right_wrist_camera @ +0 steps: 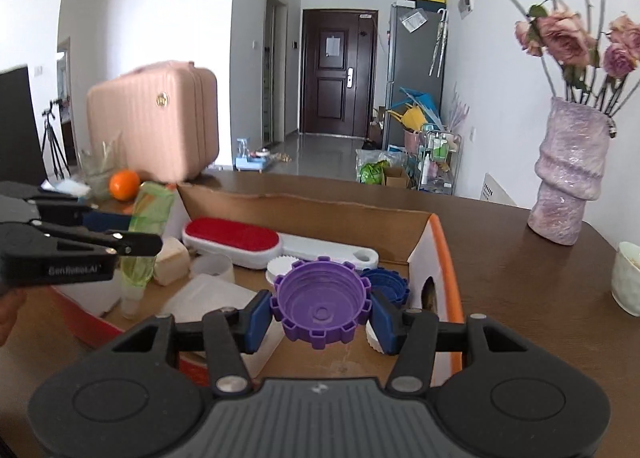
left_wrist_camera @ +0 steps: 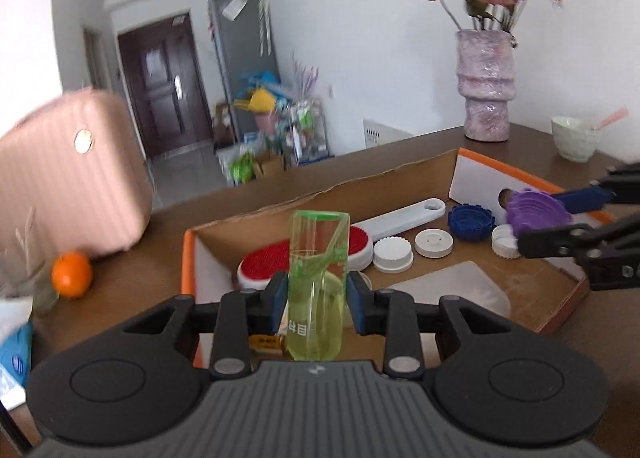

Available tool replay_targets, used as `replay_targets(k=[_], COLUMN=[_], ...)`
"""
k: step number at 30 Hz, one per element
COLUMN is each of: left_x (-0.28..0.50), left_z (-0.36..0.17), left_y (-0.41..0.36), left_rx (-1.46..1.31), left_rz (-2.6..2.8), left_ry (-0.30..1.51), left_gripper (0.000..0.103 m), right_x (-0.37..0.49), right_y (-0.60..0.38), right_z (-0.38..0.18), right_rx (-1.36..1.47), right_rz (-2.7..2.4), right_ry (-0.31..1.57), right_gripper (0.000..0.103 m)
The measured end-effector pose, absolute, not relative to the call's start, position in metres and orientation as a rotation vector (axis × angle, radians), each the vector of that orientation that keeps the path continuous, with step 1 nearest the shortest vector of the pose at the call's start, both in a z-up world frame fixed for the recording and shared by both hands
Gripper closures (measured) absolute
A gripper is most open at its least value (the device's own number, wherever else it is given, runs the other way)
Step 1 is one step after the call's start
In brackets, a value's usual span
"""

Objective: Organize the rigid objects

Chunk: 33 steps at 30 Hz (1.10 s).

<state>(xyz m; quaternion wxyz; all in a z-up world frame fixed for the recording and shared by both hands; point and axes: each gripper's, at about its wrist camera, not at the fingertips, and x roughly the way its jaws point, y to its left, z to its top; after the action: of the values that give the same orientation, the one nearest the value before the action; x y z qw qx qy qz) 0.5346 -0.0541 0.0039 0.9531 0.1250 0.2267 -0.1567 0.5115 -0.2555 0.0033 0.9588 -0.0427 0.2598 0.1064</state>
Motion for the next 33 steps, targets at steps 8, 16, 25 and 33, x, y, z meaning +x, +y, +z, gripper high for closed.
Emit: replay_targets(k=[8,16,25,33], left_x=[0.532,0.529,0.492,0.409], left_z=[-0.013,-0.005,0.020,0.060], left_y=[-0.045,-0.038,-0.019,0.010], left_rx=[0.155,0.081,0.028,-0.018], left_rz=[-0.346,-0.313,-0.233,-0.091], left_ry=[0.522,0.508,0.475,0.391], left_gripper=[0.028,0.025,0.020,0.004], right_x=[0.525,0.519,0.496,0.427], right_y=[-0.256,-0.260,-0.267,-0.273], right_z=[-0.022,-0.025,-0.004,0.049], right_rx=[-0.083,-0.084,-0.012,-0.080], right_rz=[0.169,0.140,0.146,0.138], right_ry=[0.489,0.438,0.424,0.361], right_gripper=[0.016,0.011,0.011,0.010])
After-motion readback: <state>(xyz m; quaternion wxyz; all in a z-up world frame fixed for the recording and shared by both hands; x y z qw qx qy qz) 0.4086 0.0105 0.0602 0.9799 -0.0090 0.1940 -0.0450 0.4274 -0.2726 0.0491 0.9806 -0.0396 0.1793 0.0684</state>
